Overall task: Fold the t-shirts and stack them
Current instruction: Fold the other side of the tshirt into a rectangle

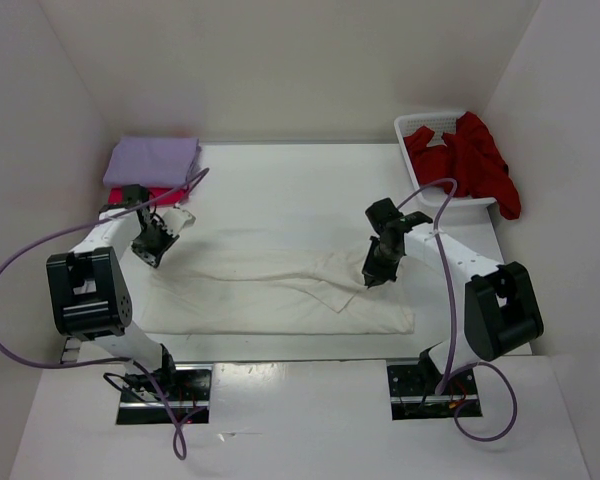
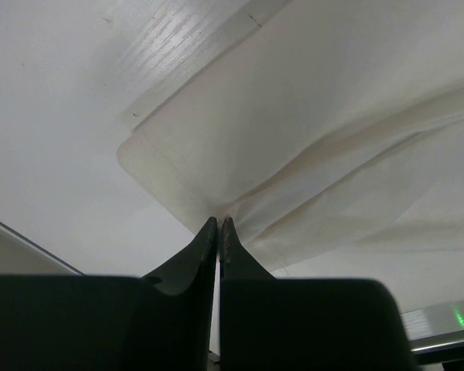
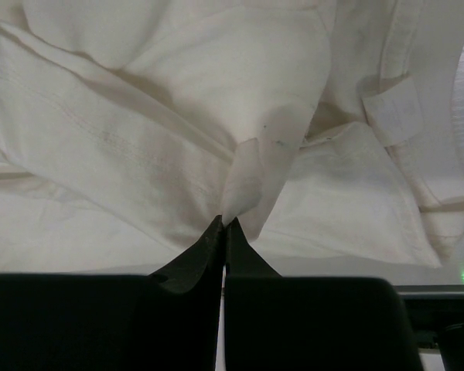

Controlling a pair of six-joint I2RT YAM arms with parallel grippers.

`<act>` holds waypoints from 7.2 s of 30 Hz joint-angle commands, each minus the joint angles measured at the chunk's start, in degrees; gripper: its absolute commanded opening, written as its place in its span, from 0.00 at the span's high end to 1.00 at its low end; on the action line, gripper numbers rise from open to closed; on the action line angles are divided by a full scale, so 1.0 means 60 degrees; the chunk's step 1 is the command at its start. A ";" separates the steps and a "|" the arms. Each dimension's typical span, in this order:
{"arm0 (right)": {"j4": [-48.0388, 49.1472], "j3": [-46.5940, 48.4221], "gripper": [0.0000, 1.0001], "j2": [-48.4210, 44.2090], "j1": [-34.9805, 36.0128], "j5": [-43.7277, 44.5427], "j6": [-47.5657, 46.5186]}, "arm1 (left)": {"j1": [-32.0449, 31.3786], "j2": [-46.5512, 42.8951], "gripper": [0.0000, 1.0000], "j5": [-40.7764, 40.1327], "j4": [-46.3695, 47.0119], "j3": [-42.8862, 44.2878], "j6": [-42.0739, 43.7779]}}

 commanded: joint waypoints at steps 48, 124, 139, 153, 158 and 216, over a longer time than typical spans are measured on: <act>0.1859 0.3088 1.00 0.3590 0.1376 -0.0776 -0.0503 | -0.0492 -0.0970 0.57 -0.1826 -0.0925 0.0506 -0.1036; 0.0557 -0.1659 0.97 -0.1801 -0.0691 0.0146 0.1708 | -0.8814 0.5768 1.00 0.4825 -0.1963 0.8345 -0.3878; -0.1245 -0.1368 0.75 -0.1935 0.1682 0.0629 0.2851 | -0.8812 0.5183 1.00 0.5205 -0.3253 0.7336 -0.2987; -0.2579 -0.0312 0.57 -0.3033 0.2197 0.0995 0.3115 | -0.9091 0.5094 0.87 0.5205 -0.5142 0.6103 -0.1126; -0.1658 -0.0400 0.60 -0.3033 0.1568 0.1215 0.3203 | -0.9091 0.4802 0.83 0.5410 -0.5466 0.6015 -0.0993; 0.1142 0.0334 0.35 -0.0556 -0.3428 0.2006 0.0111 | 0.0562 0.2518 0.51 0.1031 -0.2301 0.3261 -0.2296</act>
